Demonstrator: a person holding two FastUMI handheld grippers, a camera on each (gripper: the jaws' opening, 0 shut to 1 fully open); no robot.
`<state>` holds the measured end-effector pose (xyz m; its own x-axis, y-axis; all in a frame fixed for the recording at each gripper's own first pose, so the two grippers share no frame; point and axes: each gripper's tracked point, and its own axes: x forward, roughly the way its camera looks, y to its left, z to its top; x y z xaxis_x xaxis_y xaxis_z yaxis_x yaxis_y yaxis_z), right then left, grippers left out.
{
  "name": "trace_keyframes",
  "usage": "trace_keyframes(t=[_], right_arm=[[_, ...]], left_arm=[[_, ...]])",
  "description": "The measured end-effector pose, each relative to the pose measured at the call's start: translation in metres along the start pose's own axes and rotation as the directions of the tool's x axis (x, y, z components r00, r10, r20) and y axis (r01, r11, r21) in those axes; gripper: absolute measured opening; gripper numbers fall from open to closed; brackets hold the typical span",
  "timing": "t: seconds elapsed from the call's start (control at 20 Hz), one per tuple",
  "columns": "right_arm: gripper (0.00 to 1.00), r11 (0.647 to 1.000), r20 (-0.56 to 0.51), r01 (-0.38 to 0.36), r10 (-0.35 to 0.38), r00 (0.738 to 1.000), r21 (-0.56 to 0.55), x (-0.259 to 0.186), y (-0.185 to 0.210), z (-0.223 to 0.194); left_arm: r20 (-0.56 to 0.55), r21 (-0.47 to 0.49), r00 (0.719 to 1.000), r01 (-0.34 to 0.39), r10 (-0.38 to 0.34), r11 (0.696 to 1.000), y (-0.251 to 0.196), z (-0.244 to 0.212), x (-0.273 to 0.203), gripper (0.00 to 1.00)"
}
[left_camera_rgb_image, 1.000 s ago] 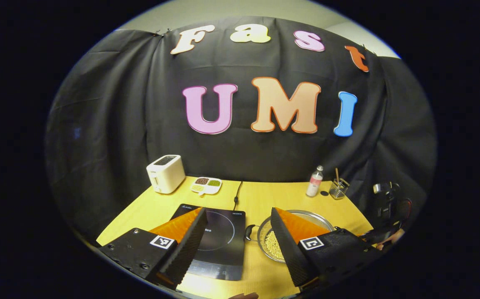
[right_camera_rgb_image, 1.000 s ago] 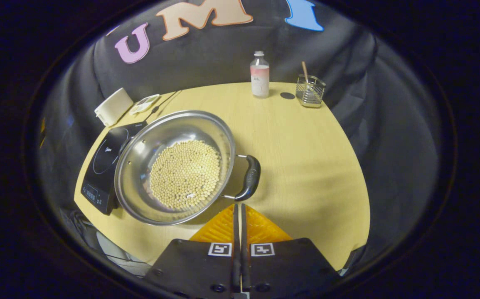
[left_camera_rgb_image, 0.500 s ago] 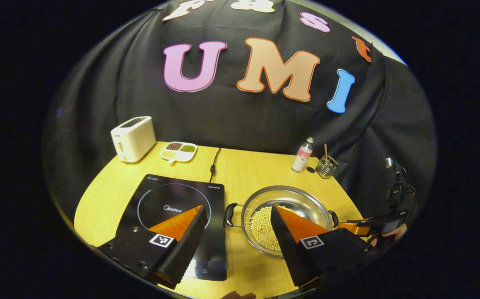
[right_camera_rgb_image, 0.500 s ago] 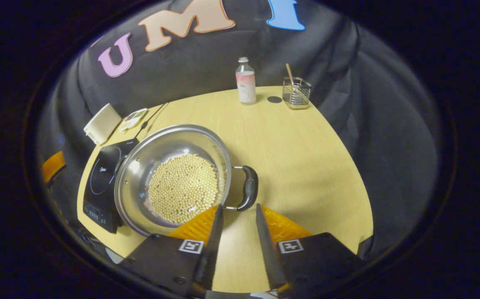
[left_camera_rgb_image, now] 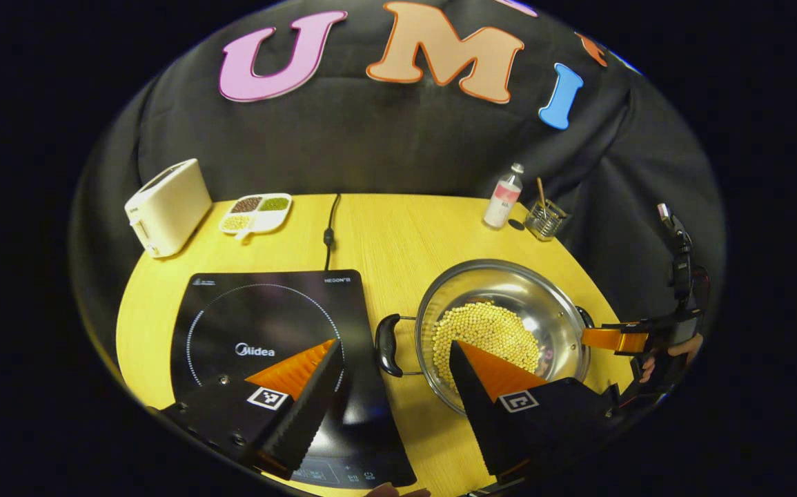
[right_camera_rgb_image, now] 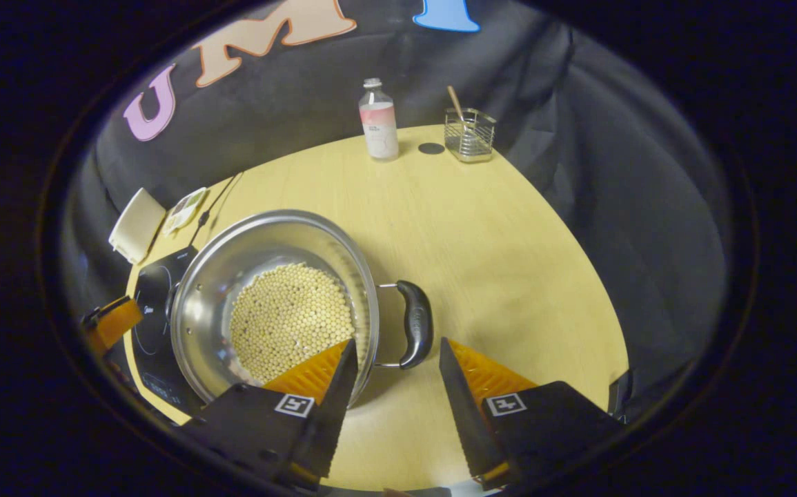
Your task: First push the handle of the pot to place it horizontally, then grasp the pot with both hands and set it on the induction cooktop.
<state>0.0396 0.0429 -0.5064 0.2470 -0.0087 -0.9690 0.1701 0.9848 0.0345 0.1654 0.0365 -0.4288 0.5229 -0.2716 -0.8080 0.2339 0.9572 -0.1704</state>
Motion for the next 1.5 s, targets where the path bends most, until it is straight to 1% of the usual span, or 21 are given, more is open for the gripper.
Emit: trace_keyframes(t=[0.2,0.3,0.45,0.55,0.7,0.85,0.95,1.0,1.05,1.1,1.15,1.2,1.25,1.3,1.35,1.4,1.45,1.5], right_arm=[[0.72,1.0,-0.033,0.021,-0.02,0.999,0.024,0.008,0.002,-0.002],[0.72,0.999,-0.049,0.023,-0.022,0.999,0.021,0.012,0.004,-0.004],[0.72,1.0,-0.071,0.027,-0.026,0.997,0.014,0.02,0.003,-0.006],[0.75,0.999,-0.079,0.031,-0.029,0.996,0.023,0.024,0.001,-0.005],[0.72,0.999,-0.101,0.033,-0.029,0.994,0.042,0.031,-0.002,-0.002],[0.65,0.998,-0.112,0.043,-0.039,0.993,0.039,0.037,-0.007,-0.004],[0.66,0.998,-0.116,0.045,-0.04,0.992,0.04,0.038,-0.011,-0.003],[0.63,0.998,-0.12,0.033,-0.027,0.992,0.051,0.044,-0.01,-0.006],[0.61,0.998,-0.125,0.028,-0.021,0.992,0.057,0.039,-0.013,-0.003],[0.62,0.998,-0.125,0.023,-0.015,0.992,0.066,0.036,-0.013,-0.002],[0.62,0.998,-0.128,0.019,-0.01,0.992,0.067,0.039,-0.014,-0.002],[0.56,0.997,-0.124,0.01,-0.001,0.992,0.07,0.045,-0.013,-0.001],[0.5,0.998,-0.128,0.007,0.001,0.992,0.067,0.039,-0.015,0.001],[0.5,0.998,-0.134,0.003,0.006,0.991,0.068,0.039,-0.014,0.002],[0.56,0.997,-0.137,-0.003,0.014,0.99,0.081,0.041,-0.014,0.003],[0.5,0.996,-0.143,-0.001,0.014,0.99,0.091,0.054,-0.015,0.002],[0.48,0.996,-0.146,-0.001,0.014,0.989,0.091,0.041,-0.015,0.003],[0.41,0.996,-0.15,-0.002,0.016,0.989,0.087,0.041,-0.015,0.005]], left_arm=[[-0.073,0.017,0.997,0.028,-0.027,0.999,-0.002,-0.01,0.033,0.95],[-0.106,0.01,0.993,0.056,-0.055,0.998,-0.011,-0.016,0.043,0.95],[-0.143,0.015,0.989,0.047,-0.044,0.999,-0.012,-0.022,0.052,0.96],[-0.139,0.017,0.989,0.047,-0.044,0.999,-0.014,-0.021,0.054,0.96],[-0.184,0.032,0.982,0.047,-0.04,0.998,-0.019,-0.028,0.059,0.96],[-0.19,0.027,0.981,0.044,-0.038,0.999,-0.028,-0.027,0.066,0.96],[-0.199,0.042,0.98,0.026,-0.017,0.999,-0.029,-0.029,0.07,0.95],[-0.206,0.053,0.979,0.012,-0.001,0.999,-0.027,-0.03,0.073,0.94],[-0.211,0.058,0.977,0.0,0.012,0.998,-0.025,-0.031,0.077,0.89],[-0.221,0.058,0.975,-0.006,0.018,0.998,-0.024,-0.033,0.08,0.8],[-0.235,0.052,0.972,-0.007,0.019,0.999,-0.024,-0.038,0.084,0.78],[-0.259,0.039,0.966,-0.01,0.02,0.999,-0.023,-0.044,0.087,0.83],[-0.269,0.028,0.963,-0.021,0.028,0.999,-0.022,-0.045,0.085,0.78],[-0.257,0.023,0.966,-0.026,0.031,0.999,-0.021,-0.042,0.088,0.69],[-0.26,0.022,0.965,-0.029,0.034,0.999,-0.022,-0.043,0.09,0.7],[-0.258,0.025,0.966,-0.024,0.03,0.999,-0.023,-0.043,0.09,0.69],[-0.259,0.027,0.965,-0.028,0.034,0.999,-0.024,-0.042,0.089,0.65],[-0.269,0.024,0.962,-0.032,0.037,0.999,-0.025,-0.042,0.088,0.65]])
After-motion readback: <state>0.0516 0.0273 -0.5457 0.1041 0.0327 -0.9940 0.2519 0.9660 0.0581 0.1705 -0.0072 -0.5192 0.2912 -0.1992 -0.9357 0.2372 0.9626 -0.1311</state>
